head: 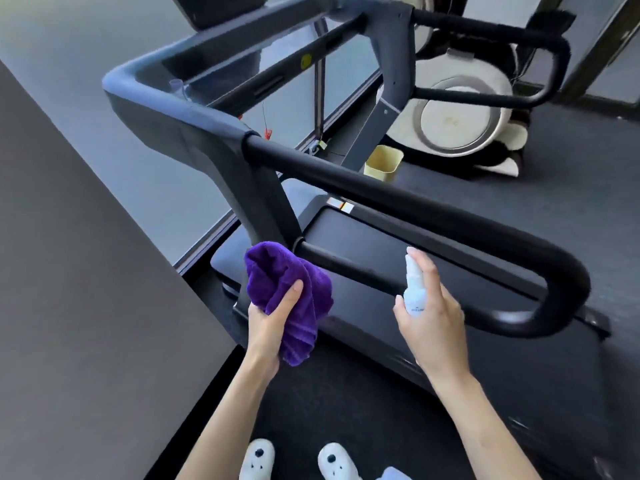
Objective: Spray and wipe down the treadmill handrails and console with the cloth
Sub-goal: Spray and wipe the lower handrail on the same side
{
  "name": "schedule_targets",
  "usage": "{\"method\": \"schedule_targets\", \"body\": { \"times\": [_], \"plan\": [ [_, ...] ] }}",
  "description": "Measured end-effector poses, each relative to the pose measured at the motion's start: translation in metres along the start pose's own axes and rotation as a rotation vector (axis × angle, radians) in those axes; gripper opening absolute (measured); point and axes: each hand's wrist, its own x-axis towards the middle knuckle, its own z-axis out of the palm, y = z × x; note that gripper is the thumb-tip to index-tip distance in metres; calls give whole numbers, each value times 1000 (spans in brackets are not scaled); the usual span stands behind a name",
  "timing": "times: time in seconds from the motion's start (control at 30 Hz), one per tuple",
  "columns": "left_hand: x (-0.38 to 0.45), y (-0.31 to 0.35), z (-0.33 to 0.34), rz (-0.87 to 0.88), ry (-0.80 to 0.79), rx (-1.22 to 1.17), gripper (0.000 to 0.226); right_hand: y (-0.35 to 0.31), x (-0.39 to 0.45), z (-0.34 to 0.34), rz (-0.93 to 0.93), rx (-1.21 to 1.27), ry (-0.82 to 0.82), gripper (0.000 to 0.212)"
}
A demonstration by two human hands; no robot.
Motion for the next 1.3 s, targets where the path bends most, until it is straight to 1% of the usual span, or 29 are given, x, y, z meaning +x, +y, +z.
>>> {"method": "schedule_targets", "body": {
  "times": [0.07,0.17,0.23,0.33,0.43,0.57,0.63,0.8,0.93,1.03,1.13,1.3],
  "plan": [
    [15,4,-19,-28,-50,18,35,-9,-6,14,81,-40,4,78],
    [37,8,-45,-106,-131,52,46,-32,-14,38,169,-203,33,77],
    [48,12,-59,-139,-188,89,43,-48,-14,55,215,-260,60,76],
    [59,20,-68,-148,-233,141,40,-68,-3,74,290,-303,32,71],
    [69,29,-77,-171,-296,149,46,-86,2,93,322,-355,-3,68],
    [73,31,-84,-178,-358,181,38,-87,7,104,350,-384,-15,65],
    [75,33,-85,-184,-371,181,32,-87,9,105,355,-413,0,65],
    [76,36,-82,-209,-387,162,28,-85,9,106,357,-435,7,64],
    [74,37,-79,-199,-396,152,28,-81,13,106,412,-327,15,65],
    [75,36,-78,-189,-391,139,35,-79,18,103,438,-329,28,65],
    [77,33,-76,-199,-390,130,42,-76,17,96,419,-368,77,67],
    [78,30,-65,-223,-431,124,29,-61,5,77,440,-430,153,68]
  ]
}}
